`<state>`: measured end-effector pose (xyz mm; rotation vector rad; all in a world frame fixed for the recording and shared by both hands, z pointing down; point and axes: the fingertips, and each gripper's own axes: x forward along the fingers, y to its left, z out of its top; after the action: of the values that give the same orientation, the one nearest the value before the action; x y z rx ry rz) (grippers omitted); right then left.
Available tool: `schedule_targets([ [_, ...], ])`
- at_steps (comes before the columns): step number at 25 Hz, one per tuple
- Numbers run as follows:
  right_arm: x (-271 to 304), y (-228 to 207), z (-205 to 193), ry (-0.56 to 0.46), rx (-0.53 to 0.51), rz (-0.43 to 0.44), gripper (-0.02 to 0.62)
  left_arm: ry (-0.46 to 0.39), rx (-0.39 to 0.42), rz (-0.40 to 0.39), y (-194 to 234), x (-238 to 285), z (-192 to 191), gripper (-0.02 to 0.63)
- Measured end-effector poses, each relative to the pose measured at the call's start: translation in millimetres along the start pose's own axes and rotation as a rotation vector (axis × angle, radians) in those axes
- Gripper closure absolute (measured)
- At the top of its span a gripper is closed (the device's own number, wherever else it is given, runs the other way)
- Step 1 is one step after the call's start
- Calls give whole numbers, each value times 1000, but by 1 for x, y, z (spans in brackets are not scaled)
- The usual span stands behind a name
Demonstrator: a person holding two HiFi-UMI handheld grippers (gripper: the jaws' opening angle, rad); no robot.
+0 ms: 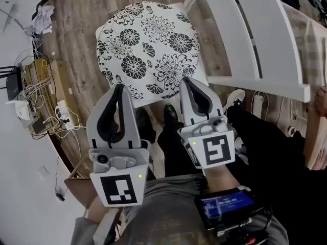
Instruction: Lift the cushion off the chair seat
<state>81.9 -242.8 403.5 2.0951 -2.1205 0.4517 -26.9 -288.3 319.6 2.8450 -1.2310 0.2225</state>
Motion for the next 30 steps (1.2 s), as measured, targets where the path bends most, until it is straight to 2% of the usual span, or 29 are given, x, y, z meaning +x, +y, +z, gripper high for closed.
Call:
schedule_targets([
  [5,16,-10,-73,56,18,-24,589,-1,-7,-3,4,12,-50,600],
  [11,39,-11,-128,102,22,-23,589,13,-12,-6,12,20,-89,600],
  [15,51,-7,-155,133,58,-32,589,34,-24,-2,21,20,-105,600],
  [21,65,-1,-193,206,53,-40,589,45,-37,2,33,18,-121,600],
  [25,68,-2,-199,236,11,-49,589,51,-54,7,35,22,-127,600],
  [30,67,1,-207,274,25,-22,589,59,-69,21,40,25,-125,600],
])
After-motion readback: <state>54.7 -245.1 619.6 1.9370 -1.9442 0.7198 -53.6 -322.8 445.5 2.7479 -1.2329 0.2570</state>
